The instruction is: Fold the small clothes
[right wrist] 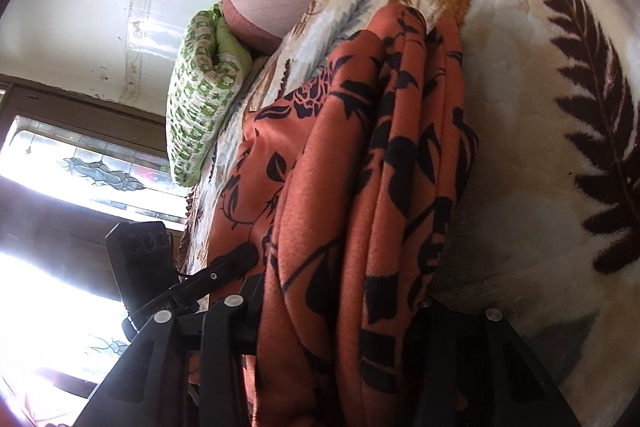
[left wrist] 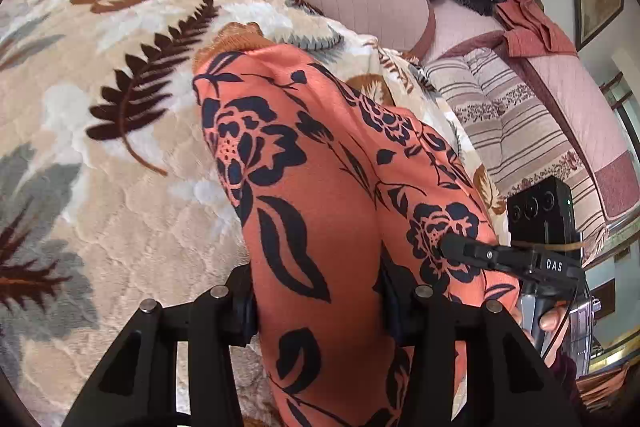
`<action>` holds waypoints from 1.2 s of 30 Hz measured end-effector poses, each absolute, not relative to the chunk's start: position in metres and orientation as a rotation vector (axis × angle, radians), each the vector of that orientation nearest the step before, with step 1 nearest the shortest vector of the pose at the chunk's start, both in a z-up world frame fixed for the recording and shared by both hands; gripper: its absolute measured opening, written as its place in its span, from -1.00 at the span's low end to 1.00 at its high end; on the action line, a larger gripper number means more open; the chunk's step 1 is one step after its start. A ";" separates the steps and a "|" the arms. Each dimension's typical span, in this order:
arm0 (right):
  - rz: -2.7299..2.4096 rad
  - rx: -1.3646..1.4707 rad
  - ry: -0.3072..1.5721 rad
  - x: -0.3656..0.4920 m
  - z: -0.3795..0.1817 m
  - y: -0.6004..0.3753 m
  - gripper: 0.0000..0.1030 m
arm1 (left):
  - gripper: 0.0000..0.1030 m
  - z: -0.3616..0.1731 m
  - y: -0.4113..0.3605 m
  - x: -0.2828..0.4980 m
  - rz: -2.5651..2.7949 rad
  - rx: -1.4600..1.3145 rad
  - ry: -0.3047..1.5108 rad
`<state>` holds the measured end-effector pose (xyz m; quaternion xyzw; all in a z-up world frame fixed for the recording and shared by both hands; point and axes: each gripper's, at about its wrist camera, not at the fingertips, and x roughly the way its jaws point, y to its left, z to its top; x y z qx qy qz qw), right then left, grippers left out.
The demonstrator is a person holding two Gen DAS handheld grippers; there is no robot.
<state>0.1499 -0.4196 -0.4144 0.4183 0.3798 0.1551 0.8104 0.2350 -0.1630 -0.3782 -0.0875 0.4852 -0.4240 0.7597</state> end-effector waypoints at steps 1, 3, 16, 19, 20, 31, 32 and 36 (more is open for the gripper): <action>0.337 0.892 0.805 0.149 -0.413 -0.418 -0.15 | -0.05 -0.376 -0.160 0.235 -0.917 -0.195 1.051; 0.353 0.879 0.793 0.149 -0.406 -0.407 -0.16 | -0.05 -0.368 -0.149 0.237 -0.902 -0.216 1.039; 0.462 0.852 0.681 0.160 -0.366 -0.339 -0.16 | -0.05 -0.317 -0.066 0.243 -0.801 -0.238 0.884; 0.479 0.835 0.671 0.166 -0.361 -0.321 -0.16 | -0.05 -0.313 -0.055 0.243 -0.770 -0.239 0.863; 0.484 0.834 0.670 0.169 -0.360 -0.316 -0.16 | -0.05 -0.313 -0.049 0.244 -0.760 -0.242 0.861; 0.501 0.849 0.672 0.193 -0.369 -0.284 -0.16 | -0.05 -0.318 -0.017 0.257 -0.660 -0.240 0.857; 0.501 0.852 0.673 0.192 -0.370 -0.287 -0.16 | -0.05 -0.318 -0.018 0.258 -0.656 -0.238 0.859; 0.494 0.858 0.690 0.194 -0.376 -0.292 -0.16 | -0.05 -0.322 -0.023 0.262 -0.641 -0.217 0.874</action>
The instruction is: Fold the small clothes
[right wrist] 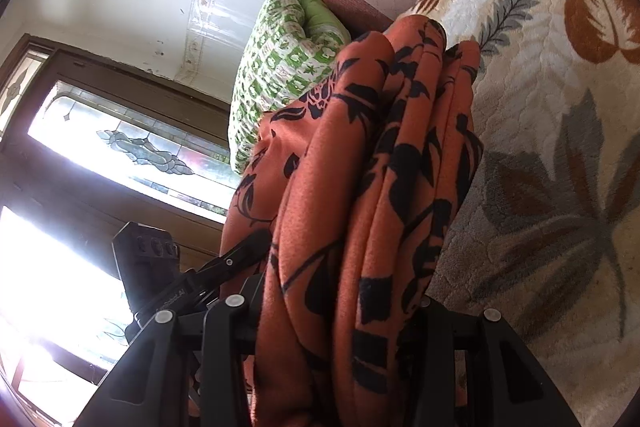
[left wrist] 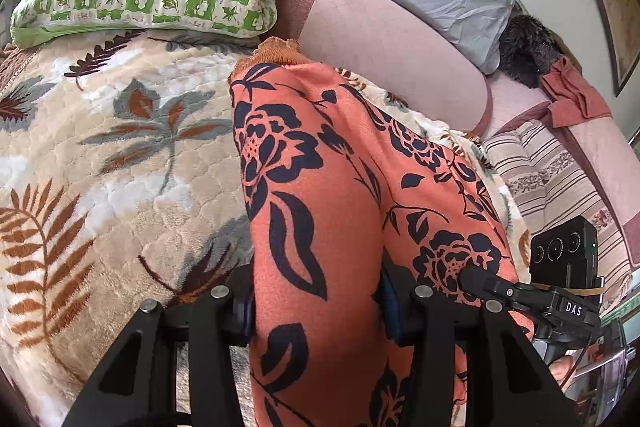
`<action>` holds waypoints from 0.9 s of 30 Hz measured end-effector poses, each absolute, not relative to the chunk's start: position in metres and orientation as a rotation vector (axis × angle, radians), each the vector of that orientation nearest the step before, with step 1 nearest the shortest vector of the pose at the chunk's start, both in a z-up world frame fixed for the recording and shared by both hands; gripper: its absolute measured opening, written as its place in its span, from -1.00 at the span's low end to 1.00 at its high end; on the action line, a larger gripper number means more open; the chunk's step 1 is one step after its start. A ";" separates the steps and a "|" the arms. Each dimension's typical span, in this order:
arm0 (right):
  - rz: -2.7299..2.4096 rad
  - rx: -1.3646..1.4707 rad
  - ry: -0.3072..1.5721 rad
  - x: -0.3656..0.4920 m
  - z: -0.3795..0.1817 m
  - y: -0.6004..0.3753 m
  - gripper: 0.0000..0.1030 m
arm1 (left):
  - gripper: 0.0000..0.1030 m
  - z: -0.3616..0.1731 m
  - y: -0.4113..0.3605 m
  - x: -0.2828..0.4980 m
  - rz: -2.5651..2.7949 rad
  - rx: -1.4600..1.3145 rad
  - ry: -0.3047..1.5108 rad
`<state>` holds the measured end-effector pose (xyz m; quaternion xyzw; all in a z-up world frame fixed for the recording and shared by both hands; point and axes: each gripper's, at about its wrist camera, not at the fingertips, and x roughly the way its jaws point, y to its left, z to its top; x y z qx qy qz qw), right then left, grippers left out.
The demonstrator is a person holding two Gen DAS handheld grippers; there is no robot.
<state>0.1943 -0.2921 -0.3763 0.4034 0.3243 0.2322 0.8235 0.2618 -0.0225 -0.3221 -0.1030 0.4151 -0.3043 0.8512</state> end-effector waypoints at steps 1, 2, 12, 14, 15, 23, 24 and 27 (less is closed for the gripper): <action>0.493 0.860 0.695 0.193 -0.378 -0.292 -0.16 | -0.05 -0.324 -0.023 0.264 -0.637 -0.215 0.881; 0.492 0.860 0.702 0.196 -0.380 -0.292 -0.16 | -0.05 -0.325 -0.023 0.265 -0.634 -0.213 0.888; 0.474 0.874 0.759 0.217 -0.398 -0.283 -0.16 | -0.05 -0.341 -0.029 0.275 -0.587 -0.164 0.937; 0.469 0.881 0.769 0.219 -0.402 -0.283 -0.16 | -0.05 -0.344 -0.029 0.277 -0.582 -0.161 0.948; 0.462 0.884 0.777 0.219 -0.405 -0.284 -0.16 | -0.05 -0.347 -0.029 0.278 -0.578 -0.162 0.958; 0.429 0.882 0.798 0.221 -0.414 -0.285 -0.16 | -0.03 -0.360 -0.030 0.282 -0.559 -0.152 0.987; 0.424 0.882 0.802 0.221 -0.415 -0.286 -0.16 | -0.02 -0.362 -0.030 0.283 -0.556 -0.151 0.992; 0.413 0.876 0.809 0.222 -0.418 -0.287 -0.15 | 0.04 -0.365 -0.034 0.287 -0.547 -0.156 1.002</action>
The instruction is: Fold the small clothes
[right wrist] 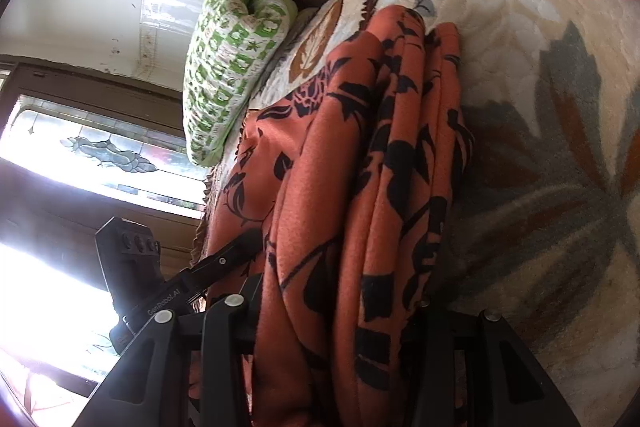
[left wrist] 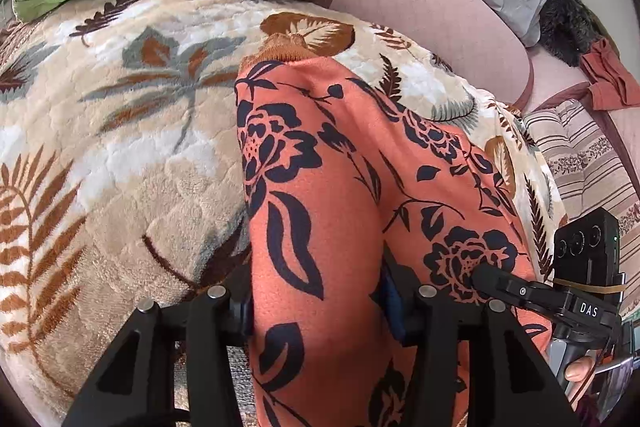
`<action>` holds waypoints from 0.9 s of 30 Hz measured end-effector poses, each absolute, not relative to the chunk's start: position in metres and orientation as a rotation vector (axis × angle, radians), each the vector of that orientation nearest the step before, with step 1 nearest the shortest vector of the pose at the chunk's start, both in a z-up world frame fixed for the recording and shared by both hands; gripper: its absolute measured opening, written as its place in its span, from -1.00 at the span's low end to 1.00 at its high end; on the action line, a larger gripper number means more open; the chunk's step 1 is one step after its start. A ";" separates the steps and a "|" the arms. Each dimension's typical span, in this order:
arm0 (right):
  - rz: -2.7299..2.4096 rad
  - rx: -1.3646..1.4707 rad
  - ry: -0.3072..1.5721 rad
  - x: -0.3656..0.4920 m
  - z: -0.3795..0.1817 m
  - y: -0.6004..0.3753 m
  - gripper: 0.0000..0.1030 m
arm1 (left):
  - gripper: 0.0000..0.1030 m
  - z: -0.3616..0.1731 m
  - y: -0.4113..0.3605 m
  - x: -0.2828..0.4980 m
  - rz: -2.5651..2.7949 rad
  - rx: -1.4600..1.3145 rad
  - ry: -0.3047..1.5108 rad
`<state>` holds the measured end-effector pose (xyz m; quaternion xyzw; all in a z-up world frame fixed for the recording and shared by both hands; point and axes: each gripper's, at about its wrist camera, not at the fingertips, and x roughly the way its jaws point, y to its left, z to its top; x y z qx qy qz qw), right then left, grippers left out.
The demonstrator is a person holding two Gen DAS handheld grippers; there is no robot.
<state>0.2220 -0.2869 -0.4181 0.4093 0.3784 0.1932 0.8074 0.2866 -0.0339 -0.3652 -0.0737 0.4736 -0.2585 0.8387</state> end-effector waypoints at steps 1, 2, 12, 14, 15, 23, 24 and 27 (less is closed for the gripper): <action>0.410 0.873 0.811 0.220 -0.419 -0.288 -0.14 | 0.11 -0.366 -0.034 0.286 -0.542 -0.154 1.001; 0.409 0.873 0.814 0.220 -0.419 -0.289 -0.09 | 0.15 -0.366 -0.034 0.286 -0.533 -0.149 1.000; 0.317 0.809 0.783 0.193 -0.391 -0.297 0.23 | 0.53 -0.346 -0.023 0.263 -0.332 -0.088 0.920; 0.252 0.717 0.743 0.174 -0.376 -0.295 0.24 | 0.53 -0.332 -0.019 0.247 -0.259 -0.043 0.850; 0.196 0.649 0.704 0.160 -0.363 -0.292 0.24 | 0.53 -0.322 -0.017 0.235 -0.192 -0.009 0.800; -0.034 0.393 0.438 0.071 -0.293 -0.268 0.36 | 0.61 -0.253 0.002 0.165 -0.029 0.040 0.568; -0.046 0.371 0.424 0.063 -0.287 -0.262 0.36 | 0.64 -0.245 0.005 0.155 -0.018 0.048 0.546; -0.065 0.308 0.395 0.044 -0.268 -0.240 0.37 | 0.65 -0.223 0.015 0.133 0.020 0.052 0.491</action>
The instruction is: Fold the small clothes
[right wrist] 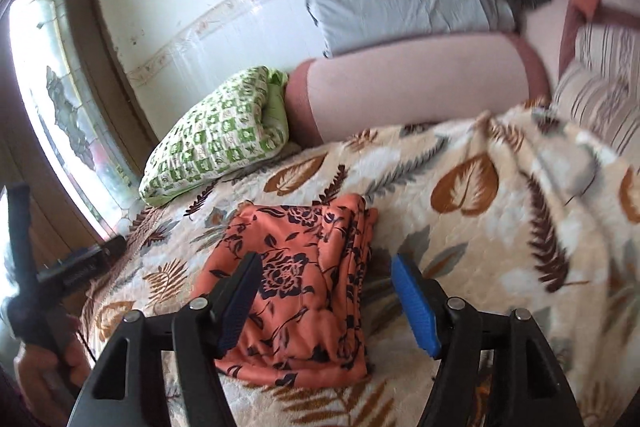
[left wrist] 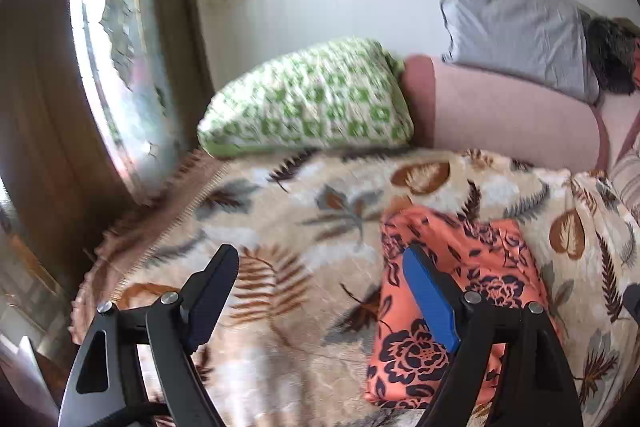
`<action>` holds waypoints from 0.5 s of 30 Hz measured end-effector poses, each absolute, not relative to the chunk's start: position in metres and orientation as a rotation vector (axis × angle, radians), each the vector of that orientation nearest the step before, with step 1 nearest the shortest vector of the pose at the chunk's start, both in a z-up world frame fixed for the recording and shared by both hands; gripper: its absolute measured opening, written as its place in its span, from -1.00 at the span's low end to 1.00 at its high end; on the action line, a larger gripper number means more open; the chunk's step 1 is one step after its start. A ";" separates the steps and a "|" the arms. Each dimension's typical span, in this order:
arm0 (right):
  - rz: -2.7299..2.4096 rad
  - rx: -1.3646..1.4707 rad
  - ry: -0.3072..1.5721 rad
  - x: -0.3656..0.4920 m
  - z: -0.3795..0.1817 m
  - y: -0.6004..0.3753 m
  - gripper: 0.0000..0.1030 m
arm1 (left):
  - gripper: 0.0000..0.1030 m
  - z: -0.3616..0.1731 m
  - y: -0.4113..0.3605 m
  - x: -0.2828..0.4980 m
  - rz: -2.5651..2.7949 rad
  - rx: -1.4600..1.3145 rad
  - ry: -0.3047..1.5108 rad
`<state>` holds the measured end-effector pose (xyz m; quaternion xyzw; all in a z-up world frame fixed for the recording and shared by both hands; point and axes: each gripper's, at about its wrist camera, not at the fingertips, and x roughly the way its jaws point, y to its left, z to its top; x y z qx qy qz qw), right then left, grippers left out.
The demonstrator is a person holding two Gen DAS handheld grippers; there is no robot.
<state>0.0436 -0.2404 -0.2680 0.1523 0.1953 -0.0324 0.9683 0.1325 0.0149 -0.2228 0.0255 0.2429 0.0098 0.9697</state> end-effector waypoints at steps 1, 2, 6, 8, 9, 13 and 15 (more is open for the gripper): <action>-0.070 0.294 0.387 0.039 -0.263 -0.236 0.39 | 0.66 -0.217 0.017 0.126 0.030 0.053 0.476; -0.069 0.282 0.378 0.032 -0.257 -0.231 0.41 | 0.67 -0.212 0.019 0.121 0.038 0.056 0.463; -0.067 0.246 0.353 0.013 -0.238 -0.213 0.42 | 0.67 -0.188 0.025 0.096 0.103 0.094 0.419; -0.061 0.231 0.340 0.007 -0.231 -0.204 0.43 | 0.67 -0.180 0.027 0.087 0.127 0.118 0.392; -0.057 0.226 0.333 0.004 -0.228 -0.201 0.43 | 0.68 -0.174 0.029 0.080 0.126 0.122 0.374; -0.058 0.214 0.322 -0.007 -0.222 -0.193 0.45 | 0.71 -0.159 0.034 0.063 0.082 0.091 0.357; -0.067 0.205 0.318 -0.012 -0.220 -0.191 0.45 | 0.71 -0.153 0.035 0.055 0.078 0.091 0.343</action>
